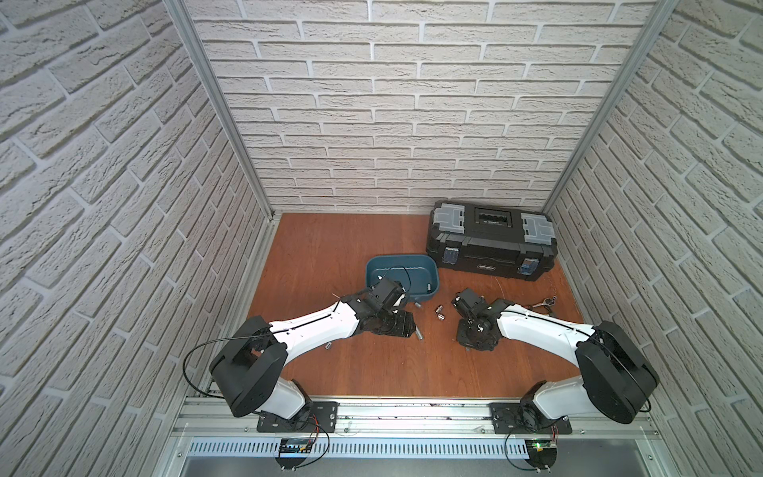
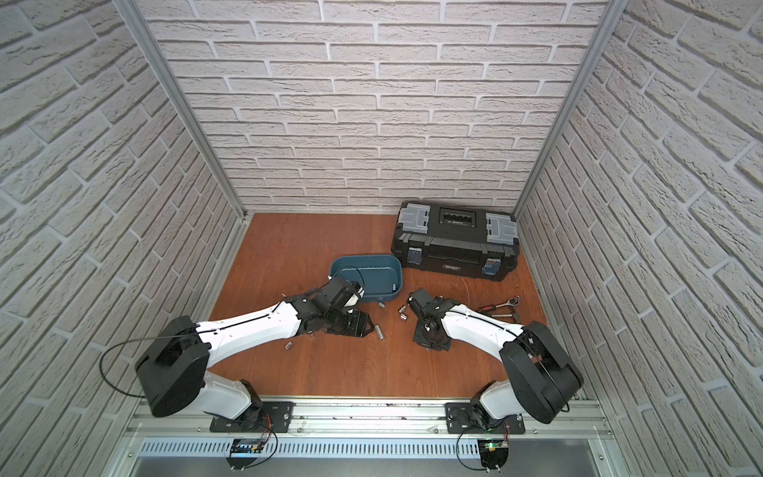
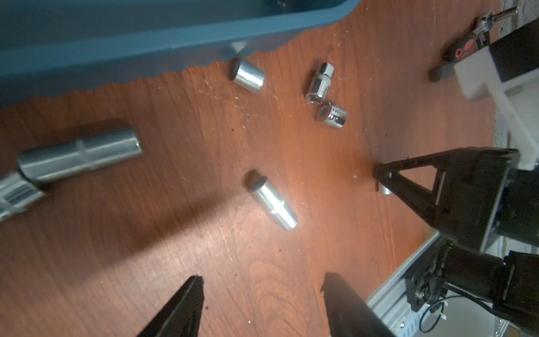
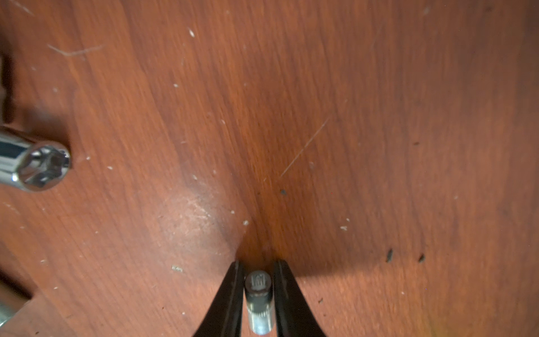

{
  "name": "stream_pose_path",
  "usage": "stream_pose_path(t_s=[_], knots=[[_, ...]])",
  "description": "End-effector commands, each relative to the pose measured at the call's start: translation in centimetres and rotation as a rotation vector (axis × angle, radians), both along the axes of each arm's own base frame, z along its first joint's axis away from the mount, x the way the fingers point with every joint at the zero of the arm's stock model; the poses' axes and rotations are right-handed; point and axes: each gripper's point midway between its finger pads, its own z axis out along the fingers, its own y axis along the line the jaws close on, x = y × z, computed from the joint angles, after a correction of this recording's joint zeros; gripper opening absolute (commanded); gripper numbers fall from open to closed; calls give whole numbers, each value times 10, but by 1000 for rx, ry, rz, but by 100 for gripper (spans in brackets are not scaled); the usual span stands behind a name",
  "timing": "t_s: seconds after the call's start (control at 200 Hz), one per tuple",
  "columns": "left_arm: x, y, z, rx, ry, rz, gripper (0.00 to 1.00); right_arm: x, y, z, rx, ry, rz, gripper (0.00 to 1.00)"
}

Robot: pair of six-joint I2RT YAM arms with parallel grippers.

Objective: Put the socket on the desktop into the storage box
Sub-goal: Pick up the socket head from the center of the board.

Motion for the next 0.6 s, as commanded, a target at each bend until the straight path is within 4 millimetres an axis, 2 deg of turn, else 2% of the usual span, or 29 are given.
stream_pose_path(t_s=[0.0, 0.275, 0.595], knots=[[-1, 4, 5, -13, -30, 15, 70, -2, 1, -1, 11, 12, -40, 31], [0, 1, 5, -23, -29, 15, 70, -5, 5, 3, -6, 34, -11, 33], [1, 5, 10, -19, -43, 21, 70, -7, 11, -3, -7, 51, 10, 19]])
